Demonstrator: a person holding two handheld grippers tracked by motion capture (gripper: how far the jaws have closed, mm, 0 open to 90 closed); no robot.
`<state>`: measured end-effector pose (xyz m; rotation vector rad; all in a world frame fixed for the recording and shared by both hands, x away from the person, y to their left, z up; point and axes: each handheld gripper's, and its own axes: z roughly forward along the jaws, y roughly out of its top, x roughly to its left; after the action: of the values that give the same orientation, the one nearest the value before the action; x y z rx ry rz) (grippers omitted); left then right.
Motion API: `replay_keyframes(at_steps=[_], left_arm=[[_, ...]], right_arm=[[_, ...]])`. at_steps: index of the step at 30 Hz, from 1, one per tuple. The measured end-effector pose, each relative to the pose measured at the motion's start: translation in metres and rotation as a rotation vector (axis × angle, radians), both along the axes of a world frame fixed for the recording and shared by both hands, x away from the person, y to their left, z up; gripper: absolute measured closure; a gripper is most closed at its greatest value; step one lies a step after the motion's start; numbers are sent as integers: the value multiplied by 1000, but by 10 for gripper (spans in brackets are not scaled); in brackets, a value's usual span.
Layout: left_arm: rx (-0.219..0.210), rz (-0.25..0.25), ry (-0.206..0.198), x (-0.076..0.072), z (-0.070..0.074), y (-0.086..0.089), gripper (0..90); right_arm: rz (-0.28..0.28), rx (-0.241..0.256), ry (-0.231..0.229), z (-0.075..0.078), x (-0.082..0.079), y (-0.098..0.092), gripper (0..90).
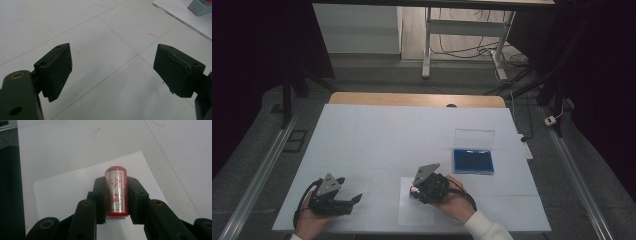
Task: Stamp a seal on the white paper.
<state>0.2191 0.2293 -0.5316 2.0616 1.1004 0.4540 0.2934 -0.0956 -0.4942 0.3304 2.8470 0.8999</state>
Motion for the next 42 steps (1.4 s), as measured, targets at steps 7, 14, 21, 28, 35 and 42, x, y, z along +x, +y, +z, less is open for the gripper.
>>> replay_keyframes(at_steps=[7, 14, 21, 28, 35, 42], left_arm=[[3, -3, 1, 0, 0, -1, 155], [4, 0, -1, -1, 0, -1, 155], [4, 1, -2, -1, 0, 0, 155], [6, -1, -1, -1, 0, -1, 155], [7, 4, 0, 0, 0, 0, 155], [4, 10, 0, 1, 0, 1, 155]], right_arm=[[0, -10, 7, -3, 1, 1, 703], [0, -16, -1, -3, 0, 1, 704], [-9, -5, 4, -5, 0, 0, 705], [-10, -15, 4, -4, 0, 1, 705], [-10, -10, 10, -4, 1, 1, 704], [23, -22, -23, 3, 0, 1, 698]])
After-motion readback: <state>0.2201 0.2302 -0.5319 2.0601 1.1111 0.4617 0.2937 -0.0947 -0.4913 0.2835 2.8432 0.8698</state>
